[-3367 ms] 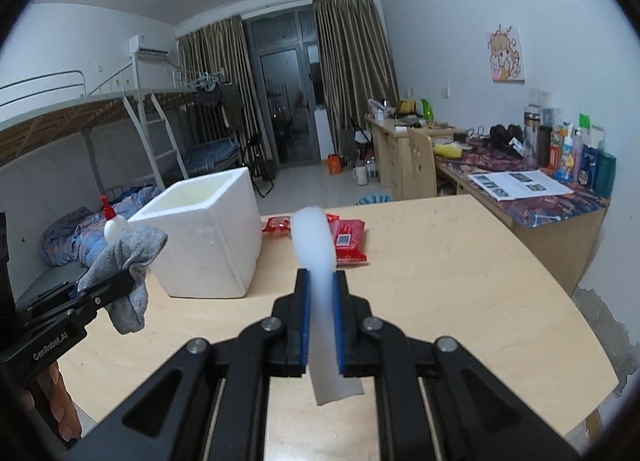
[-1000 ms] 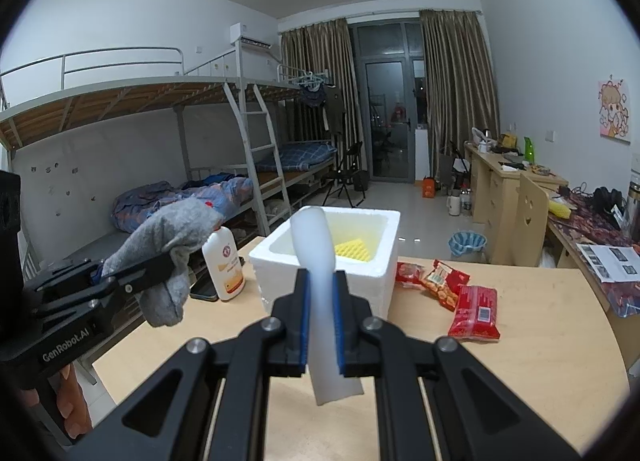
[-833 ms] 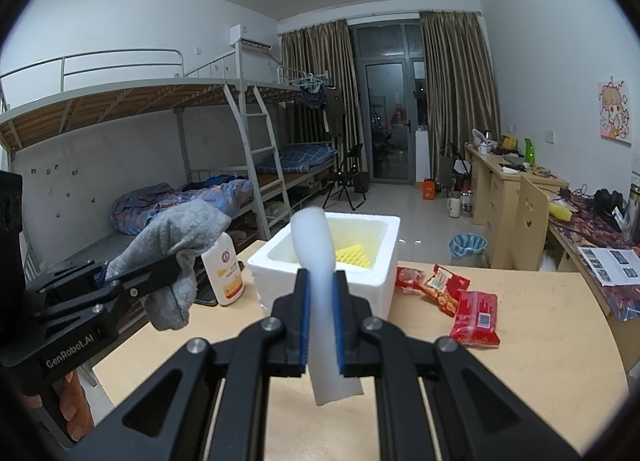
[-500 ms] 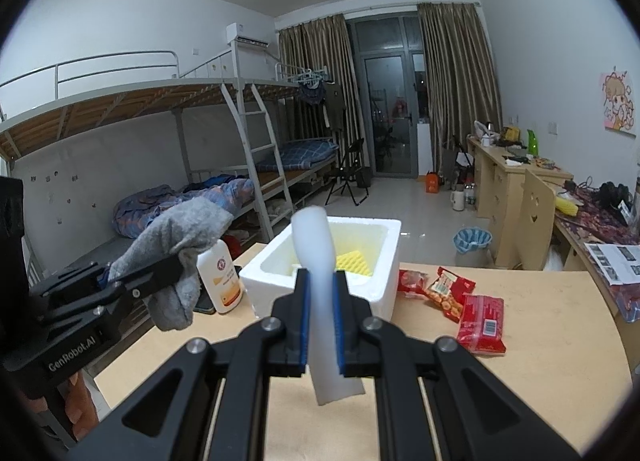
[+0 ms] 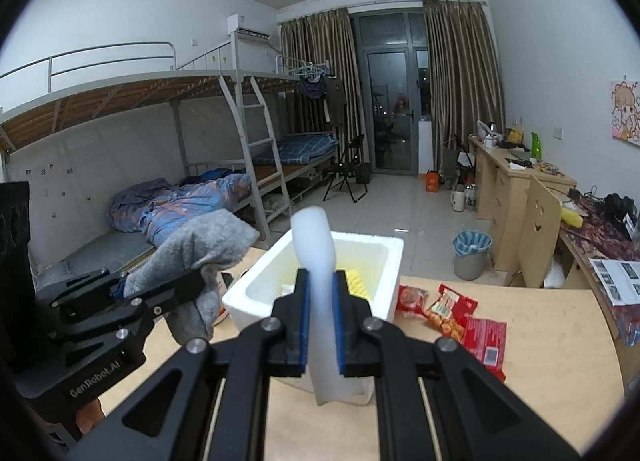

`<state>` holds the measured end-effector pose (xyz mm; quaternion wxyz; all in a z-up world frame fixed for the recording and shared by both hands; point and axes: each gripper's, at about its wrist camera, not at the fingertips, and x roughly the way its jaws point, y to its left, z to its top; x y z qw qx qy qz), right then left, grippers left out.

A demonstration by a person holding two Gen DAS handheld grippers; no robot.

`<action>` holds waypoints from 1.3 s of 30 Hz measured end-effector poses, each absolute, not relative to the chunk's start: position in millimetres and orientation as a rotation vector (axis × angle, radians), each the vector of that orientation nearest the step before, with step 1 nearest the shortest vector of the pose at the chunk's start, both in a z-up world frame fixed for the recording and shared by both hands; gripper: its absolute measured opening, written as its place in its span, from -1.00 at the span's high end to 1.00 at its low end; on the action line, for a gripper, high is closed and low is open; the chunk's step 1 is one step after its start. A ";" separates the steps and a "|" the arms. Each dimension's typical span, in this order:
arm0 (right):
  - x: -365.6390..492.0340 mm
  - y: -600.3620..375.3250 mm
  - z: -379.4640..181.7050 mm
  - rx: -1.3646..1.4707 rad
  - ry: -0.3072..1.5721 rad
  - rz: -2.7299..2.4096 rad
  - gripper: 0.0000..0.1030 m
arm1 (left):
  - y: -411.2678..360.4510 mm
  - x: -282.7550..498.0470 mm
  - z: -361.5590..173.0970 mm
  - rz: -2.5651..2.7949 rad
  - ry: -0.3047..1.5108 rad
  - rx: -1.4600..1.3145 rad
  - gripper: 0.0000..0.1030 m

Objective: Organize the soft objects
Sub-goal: 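Carry the sock and foam roll with both tools over the foam box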

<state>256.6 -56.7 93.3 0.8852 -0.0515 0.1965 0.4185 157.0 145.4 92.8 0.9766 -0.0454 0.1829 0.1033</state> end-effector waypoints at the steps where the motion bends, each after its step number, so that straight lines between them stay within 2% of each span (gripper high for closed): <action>1: 256.7 -56.9 92.7 -0.105 0.412 0.873 0.75 | 147.5 159.2 92.3 0.209 0.370 -0.094 0.60; 22: 309.1 -34.0 93.1 -0.133 0.411 0.835 0.75 | 170.2 239.9 99.9 0.203 0.373 -0.089 0.59; 39: 329.4 -19.6 80.4 -0.147 0.480 0.819 0.75 | 193.4 292.0 71.0 0.210 0.461 -0.111 0.59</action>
